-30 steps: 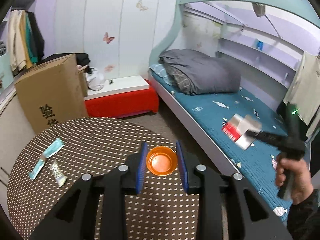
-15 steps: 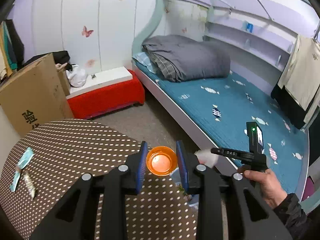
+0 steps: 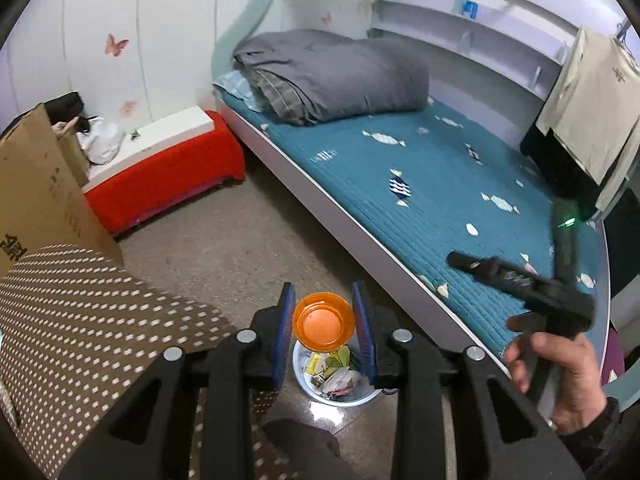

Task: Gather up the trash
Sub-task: 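Carry the paper packet and orange cap over the wastebasket and open both grippers, then move both tools back over the table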

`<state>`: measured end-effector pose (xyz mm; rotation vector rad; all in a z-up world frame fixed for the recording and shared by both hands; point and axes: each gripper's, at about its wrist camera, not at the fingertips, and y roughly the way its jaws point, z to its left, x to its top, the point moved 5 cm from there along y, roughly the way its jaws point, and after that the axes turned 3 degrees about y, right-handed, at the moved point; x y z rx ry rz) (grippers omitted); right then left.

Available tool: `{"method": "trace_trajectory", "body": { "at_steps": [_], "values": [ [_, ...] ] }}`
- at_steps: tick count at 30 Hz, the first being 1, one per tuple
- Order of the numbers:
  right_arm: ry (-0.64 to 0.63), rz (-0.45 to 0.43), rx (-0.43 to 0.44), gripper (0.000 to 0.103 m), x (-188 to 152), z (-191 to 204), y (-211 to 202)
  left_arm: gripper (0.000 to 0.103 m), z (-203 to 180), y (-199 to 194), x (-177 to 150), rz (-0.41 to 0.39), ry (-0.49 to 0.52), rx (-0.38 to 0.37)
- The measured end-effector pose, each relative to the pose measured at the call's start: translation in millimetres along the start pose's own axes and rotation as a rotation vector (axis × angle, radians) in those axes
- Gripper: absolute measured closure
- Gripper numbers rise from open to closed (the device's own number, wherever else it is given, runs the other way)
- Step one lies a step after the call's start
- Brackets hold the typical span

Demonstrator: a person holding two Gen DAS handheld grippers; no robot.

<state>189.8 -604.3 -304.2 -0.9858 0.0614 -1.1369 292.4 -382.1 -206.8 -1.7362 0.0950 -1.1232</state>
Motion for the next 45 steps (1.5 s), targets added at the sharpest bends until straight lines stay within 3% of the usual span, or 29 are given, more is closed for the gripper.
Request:
{"method": "trace_trajectory", "body": {
  "at_steps": [13, 14, 15, 16, 20, 24, 30, 45],
  "values": [
    [0.005, -0.107, -0.003, 0.014, 19, -6, -53, 0.072, -47, 91, 7, 0.201, 0.079, -0.117],
    [0.011, -0.11, -0.005, 0.014, 19, -9, -55, 0.055, -49, 97, 6, 0.22, 0.089, -0.11],
    [0.014, -0.111, -0.008, 0.014, 19, -10, -56, 0.028, -49, 103, 6, 0.241, 0.09, -0.107],
    [0.017, -0.112, -0.009, 0.014, 18, -12, -58, 0.019, -46, 106, 6, 0.248, 0.072, -0.091],
    [0.015, -0.114, -0.014, 0.013, 16, -12, -61, 0.014, -34, 103, 5, 0.266, 0.047, -0.061],
    [0.009, -0.123, -0.015, 0.007, 11, -5, -65, 0.014, -17, 82, 9, 0.229, 0.029, -0.018],
    [-0.028, -0.121, -0.006, 0.006, 4, 19, -72, 0.014, 5, 30, 11, 0.133, 0.007, 0.033],
    [-0.188, -0.079, 0.105, 0.006, -42, 131, -82, 0.014, 73, -107, -5, -0.123, -0.068, 0.19]
  ]
}}
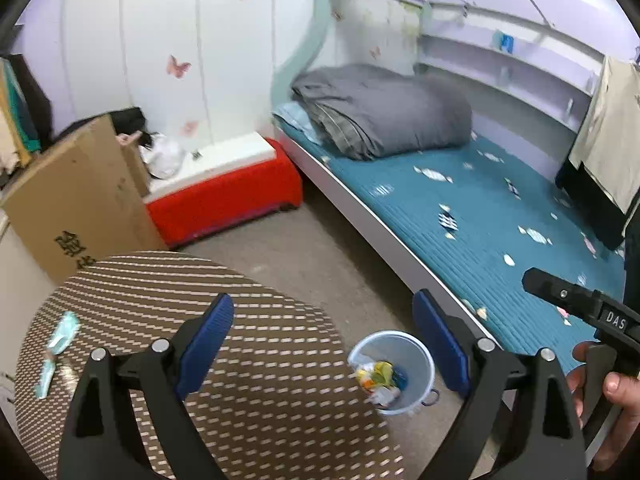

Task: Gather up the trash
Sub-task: 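Move both tools back over the table, then grasp the crumpled toothpaste tube with the right gripper while the left grasps the teal wrapper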

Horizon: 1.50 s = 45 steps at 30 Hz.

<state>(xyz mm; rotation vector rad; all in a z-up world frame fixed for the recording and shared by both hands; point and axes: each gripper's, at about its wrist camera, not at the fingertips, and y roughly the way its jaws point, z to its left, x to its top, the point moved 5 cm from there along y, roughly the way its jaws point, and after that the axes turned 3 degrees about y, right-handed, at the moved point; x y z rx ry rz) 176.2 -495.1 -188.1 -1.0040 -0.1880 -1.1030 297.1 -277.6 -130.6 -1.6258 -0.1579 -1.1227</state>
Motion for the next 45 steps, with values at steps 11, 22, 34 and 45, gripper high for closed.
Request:
{"method": "trace_trajectory", "body": {
  "at_steps": [11, 22, 34, 45],
  "values": [
    [-0.209, 0.049, 0.064, 0.006, -29, 122, 14, 0.014, 90, -67, -30, -0.106, -0.101, 0.092],
    [-0.512, 0.105, 0.095, 0.006, -83, 257, 53, 0.014, 215, -127, -98, -0.155, -0.299, 0.248],
    [-0.796, 0.298, 0.092, 0.006, -187, 350, 136, 0.014, 305, -147, -198, -0.093, -0.512, 0.342],
    [-0.853, 0.404, 0.124, 0.034, -233, 381, 200, 0.014, 332, -122, -205, -0.042, -0.515, 0.355]
  ]
}}
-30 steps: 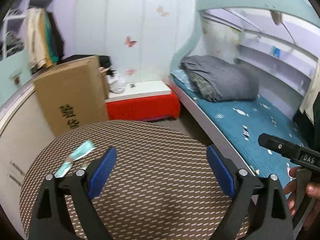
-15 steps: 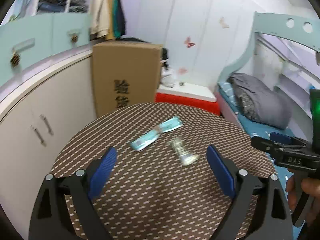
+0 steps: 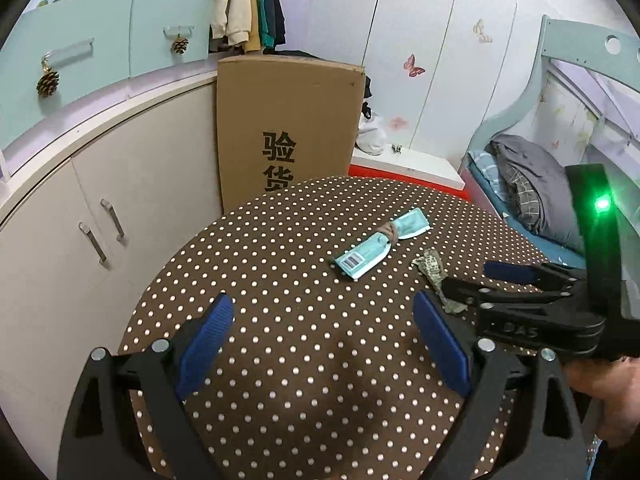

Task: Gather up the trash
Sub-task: 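Grasp the crumpled toothpaste tube with the right gripper while the left grasps the teal wrapper, then carry the toothpaste tube and teal wrapper over the wastebasket and open both grippers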

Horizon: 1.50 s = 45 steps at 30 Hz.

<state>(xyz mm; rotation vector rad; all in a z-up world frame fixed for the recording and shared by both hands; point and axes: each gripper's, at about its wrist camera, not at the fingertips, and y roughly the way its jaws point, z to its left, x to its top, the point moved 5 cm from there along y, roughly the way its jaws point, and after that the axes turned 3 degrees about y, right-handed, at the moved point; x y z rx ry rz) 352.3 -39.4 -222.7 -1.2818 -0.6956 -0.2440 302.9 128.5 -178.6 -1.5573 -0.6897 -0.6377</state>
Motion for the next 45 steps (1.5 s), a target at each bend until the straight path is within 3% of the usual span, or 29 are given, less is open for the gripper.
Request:
{"method": "trace_trajectory", "body": {
  "at_steps": [2, 5, 7, 12, 16, 25, 26, 28, 31, 32, 33, 40, 45],
  "values": [
    [-0.007, 0.001, 0.006, 0.036, 3, 3, 6, 0.014, -2, 5, 3, 0.002, 0.009, -0.001],
    [-0.033, 0.011, 0.013, 0.051, 7, 9, 17, 0.014, -5, 13, 7, 0.009, 0.018, 0.004],
    [-0.071, 0.012, -0.002, 0.077, 5, 14, 22, 0.014, -6, 19, 11, 0.014, 0.026, 0.004],
    [-0.04, 0.0, 0.03, 0.087, 1, 4, 14, 0.014, -16, 36, 25, 0.022, 0.097, 0.014],
    [0.038, -0.024, 0.07, 0.088, -10, -18, -4, 0.014, -31, 59, 34, 0.054, 0.187, 0.02],
    [0.132, -0.066, 0.064, 0.088, -33, -68, -53, 0.014, -63, 117, 44, 0.149, 0.353, -0.004],
    [0.137, -0.07, 0.06, 0.088, -35, -72, -58, 0.016, -65, 121, 44, 0.157, 0.359, -0.008],
    [0.145, -0.082, 0.051, 0.088, -37, -83, -68, 0.033, -67, 131, 43, 0.187, 0.373, -0.019],
    [0.163, -0.102, 0.04, 0.088, -44, -95, -83, 0.057, -70, 132, 44, 0.209, 0.338, -0.099],
    [0.17, -0.107, 0.038, 0.088, -47, -97, -87, 0.073, -70, 131, 44, 0.211, 0.33, -0.107],
    [0.181, -0.115, 0.04, 0.088, -50, -101, -93, 0.079, -71, 129, 43, 0.216, 0.333, -0.097],
    [0.23, -0.148, 0.038, 0.088, -71, -119, -120, 0.083, -78, 94, 19, 0.197, 0.261, -0.143],
    [0.262, -0.195, 0.031, 0.088, -78, -135, -147, 0.082, -95, 50, 13, 0.126, 0.233, -0.168]
  ]
}}
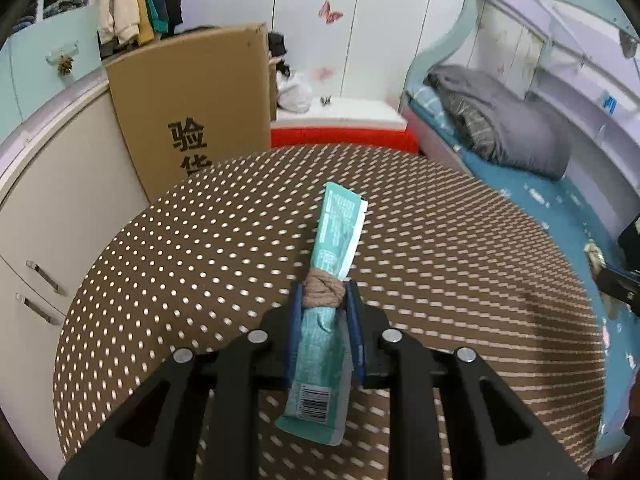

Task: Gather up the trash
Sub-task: 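Carry the toothpaste tube and teal wrapper over the wastebasket and open both grippers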

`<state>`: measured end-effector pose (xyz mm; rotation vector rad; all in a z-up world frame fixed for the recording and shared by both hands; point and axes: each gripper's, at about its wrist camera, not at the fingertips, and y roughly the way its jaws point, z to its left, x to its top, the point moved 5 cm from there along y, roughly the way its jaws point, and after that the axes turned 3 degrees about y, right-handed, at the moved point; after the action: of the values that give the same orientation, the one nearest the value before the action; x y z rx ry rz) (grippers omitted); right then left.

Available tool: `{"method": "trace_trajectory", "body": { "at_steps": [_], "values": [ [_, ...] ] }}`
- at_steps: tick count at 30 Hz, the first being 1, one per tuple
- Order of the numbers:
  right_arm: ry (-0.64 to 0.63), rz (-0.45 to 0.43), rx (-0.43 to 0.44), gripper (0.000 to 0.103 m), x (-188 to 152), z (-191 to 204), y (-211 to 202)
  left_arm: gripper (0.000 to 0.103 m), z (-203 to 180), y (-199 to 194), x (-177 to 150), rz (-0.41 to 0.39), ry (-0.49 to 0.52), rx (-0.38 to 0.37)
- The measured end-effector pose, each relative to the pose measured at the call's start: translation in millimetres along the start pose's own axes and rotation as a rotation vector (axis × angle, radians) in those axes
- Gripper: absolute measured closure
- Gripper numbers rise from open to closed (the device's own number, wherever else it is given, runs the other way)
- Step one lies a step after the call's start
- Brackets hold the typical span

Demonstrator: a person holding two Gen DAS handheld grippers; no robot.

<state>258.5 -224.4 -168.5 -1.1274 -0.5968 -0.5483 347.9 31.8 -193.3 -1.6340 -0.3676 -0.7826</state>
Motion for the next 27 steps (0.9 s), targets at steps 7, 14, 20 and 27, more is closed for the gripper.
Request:
{"method": "trace_trajectory", "body": {
  "at_steps": [7, 14, 20, 27],
  "values": [
    [0.065, -0.102, -0.018, 0.088, 10, -35, -53, 0.082, -57, -46, 6, -0.087, 0.01, -0.063],
    [0.163, -0.19, -0.085, 0.088, 17, -101, -99, 0.082, -124, -68, 18, -0.143, 0.02, -0.143],
    [0.292, -0.192, -0.184, 0.088, -3, -178, -116, 0.082, -190, -64, 22, -0.134, 0.056, -0.222],
    [0.429, -0.115, -0.235, 0.088, -36, -250, -91, 0.082, -263, -39, 25, -0.082, 0.113, -0.29]
  ]
}}
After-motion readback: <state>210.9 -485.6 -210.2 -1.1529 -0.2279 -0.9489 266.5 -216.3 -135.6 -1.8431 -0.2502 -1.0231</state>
